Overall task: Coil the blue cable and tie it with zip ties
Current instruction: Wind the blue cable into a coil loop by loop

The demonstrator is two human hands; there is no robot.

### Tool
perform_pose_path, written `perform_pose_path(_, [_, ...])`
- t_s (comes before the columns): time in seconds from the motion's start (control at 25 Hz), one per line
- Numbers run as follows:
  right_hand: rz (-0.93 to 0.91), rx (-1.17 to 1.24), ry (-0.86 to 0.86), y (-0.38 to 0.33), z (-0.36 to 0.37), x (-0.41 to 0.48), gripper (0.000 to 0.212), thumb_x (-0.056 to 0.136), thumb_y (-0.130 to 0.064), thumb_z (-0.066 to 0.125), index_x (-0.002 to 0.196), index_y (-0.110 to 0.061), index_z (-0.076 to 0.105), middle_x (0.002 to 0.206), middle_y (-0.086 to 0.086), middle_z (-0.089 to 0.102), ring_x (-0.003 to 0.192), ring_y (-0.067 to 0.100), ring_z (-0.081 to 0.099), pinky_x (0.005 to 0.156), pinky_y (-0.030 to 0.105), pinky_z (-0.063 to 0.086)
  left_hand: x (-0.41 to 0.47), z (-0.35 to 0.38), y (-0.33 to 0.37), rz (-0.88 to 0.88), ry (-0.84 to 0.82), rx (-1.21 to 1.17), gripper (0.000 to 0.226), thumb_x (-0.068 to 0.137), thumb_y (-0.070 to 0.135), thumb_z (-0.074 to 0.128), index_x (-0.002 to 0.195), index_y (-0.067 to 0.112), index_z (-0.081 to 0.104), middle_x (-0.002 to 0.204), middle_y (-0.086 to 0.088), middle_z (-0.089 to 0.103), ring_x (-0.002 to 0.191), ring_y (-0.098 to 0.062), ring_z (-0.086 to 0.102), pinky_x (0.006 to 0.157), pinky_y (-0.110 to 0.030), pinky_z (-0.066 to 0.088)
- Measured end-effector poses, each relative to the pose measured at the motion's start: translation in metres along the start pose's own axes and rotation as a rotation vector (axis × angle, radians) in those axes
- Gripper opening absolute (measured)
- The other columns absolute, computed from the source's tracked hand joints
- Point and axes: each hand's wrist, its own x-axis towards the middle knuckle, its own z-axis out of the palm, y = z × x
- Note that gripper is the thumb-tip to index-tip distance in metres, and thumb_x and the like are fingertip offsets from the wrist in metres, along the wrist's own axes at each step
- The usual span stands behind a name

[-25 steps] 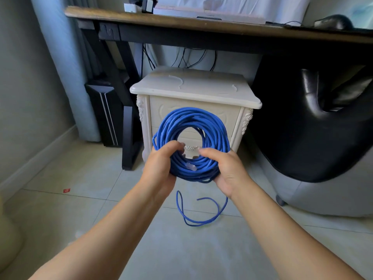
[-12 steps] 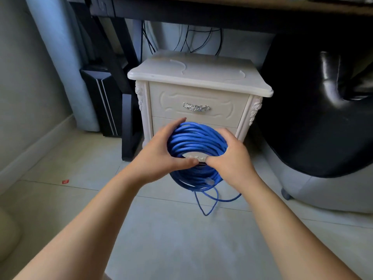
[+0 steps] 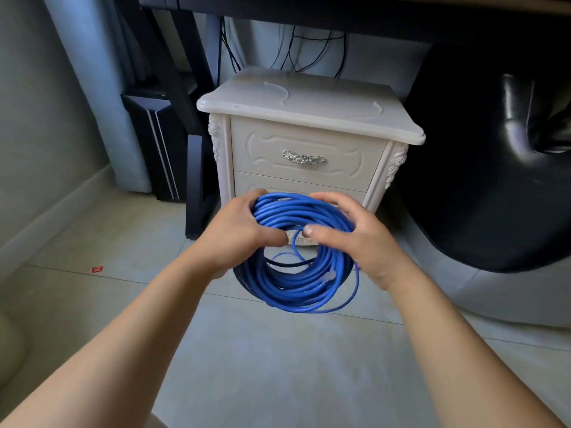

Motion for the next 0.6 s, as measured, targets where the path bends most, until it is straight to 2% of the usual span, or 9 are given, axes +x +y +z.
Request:
perform_pose_path(0.04, [0.055, 0.123, -0.027, 0.002, -0.001, 0.001, 0.039, 0.078, -0.037, 0.075, 0.114, -0.028, 0.066, 0.105, 0.004, 0.074, 0.099, 0.024, 0.070, 0.087, 0.037, 0.056, 0.000, -0.002, -0.001, -0.024, 0.021, -0.060, 0.042, 0.053, 0.015, 0.076, 0.093, 0.019, 0.065, 0.072, 0.002, 0.062, 0.062, -0.014, 0.056, 0.062, -0.032, 0.046])
perform_pose_path(0.16, [0.125, 0.294, -0.040, 0.008, 0.000, 0.003, 0.074, 0.071, -0.070, 0.057, 0.124, -0.019, 0.064, 0.112, 0.016, 0.071, 0.106, 0.036, 0.068, 0.092, 0.051, 0.053, -0.003, -0.003, -0.002, -0.053, 0.054, -0.224, 0.045, 0.054, 0.009, 0.075, 0.098, 0.015, 0.067, 0.072, -0.001, 0.061, 0.064, -0.016, 0.056, 0.063, -0.030, 0.047])
perform_pose_path(0.28, [0.131, 0.362, -0.019, 0.010, 0.006, 0.003, 0.078, 0.065, -0.077, 0.051, 0.121, -0.025, 0.066, 0.110, 0.016, 0.071, 0.105, 0.036, 0.068, 0.085, 0.051, 0.056, -0.002, -0.003, -0.002, -0.085, 0.130, -0.403, 0.036, 0.061, 0.004, 0.073, 0.094, 0.014, 0.066, 0.069, 0.000, 0.060, 0.060, -0.013, 0.056, 0.063, -0.029, 0.051])
perform_pose_path(0.36, [0.159, 0.423, -0.025, 0.012, 0.012, 0.001, 0.084, 0.061, -0.077, 0.058, 0.127, -0.024, 0.061, 0.111, 0.011, 0.070, 0.102, 0.030, 0.068, 0.075, 0.049, 0.057, 0.001, -0.005, -0.004, -0.145, 0.213, -0.571, 0.030, 0.064, 0.005, 0.071, 0.092, 0.012, 0.061, 0.067, 0.000, 0.056, 0.058, -0.012, 0.054, 0.066, -0.033, 0.052])
perform_pose_path(0.44, [0.149, 0.409, -0.031, 0.015, 0.022, -0.002, 0.085, 0.064, -0.072, 0.069, 0.133, -0.025, 0.052, 0.110, 0.004, 0.069, 0.097, 0.023, 0.070, 0.075, 0.048, 0.058, 0.003, -0.006, -0.008, -0.206, 0.284, -0.684, 0.028, 0.067, 0.007, 0.069, 0.094, 0.012, 0.059, 0.067, 0.000, 0.054, 0.060, -0.014, 0.052, 0.066, -0.034, 0.052])
perform_pose_path(0.52, [0.116, 0.323, -0.004, 0.019, 0.036, -0.006, 0.073, 0.068, -0.054, 0.075, 0.131, -0.032, 0.046, 0.113, -0.003, 0.069, 0.101, 0.018, 0.070, 0.081, 0.040, 0.058, 0.002, -0.001, -0.011, -0.233, 0.332, -0.740, 0.021, 0.075, 0.005, 0.066, 0.094, 0.011, 0.059, 0.068, 0.000, 0.054, 0.059, -0.013, 0.053, 0.069, -0.033, 0.052])
perform_pose_path(0.6, [0.101, 0.317, 0.099, 0.024, 0.048, -0.007, 0.070, 0.068, -0.037, 0.079, 0.128, -0.034, 0.045, 0.120, 0.000, 0.067, 0.107, 0.017, 0.068, 0.082, 0.034, 0.057, -0.002, 0.009, -0.013, -0.228, 0.333, -0.777, 0.022, 0.075, 0.006, 0.066, 0.095, 0.011, 0.058, 0.068, 0.001, 0.054, 0.061, -0.015, 0.054, 0.070, -0.034, 0.051])
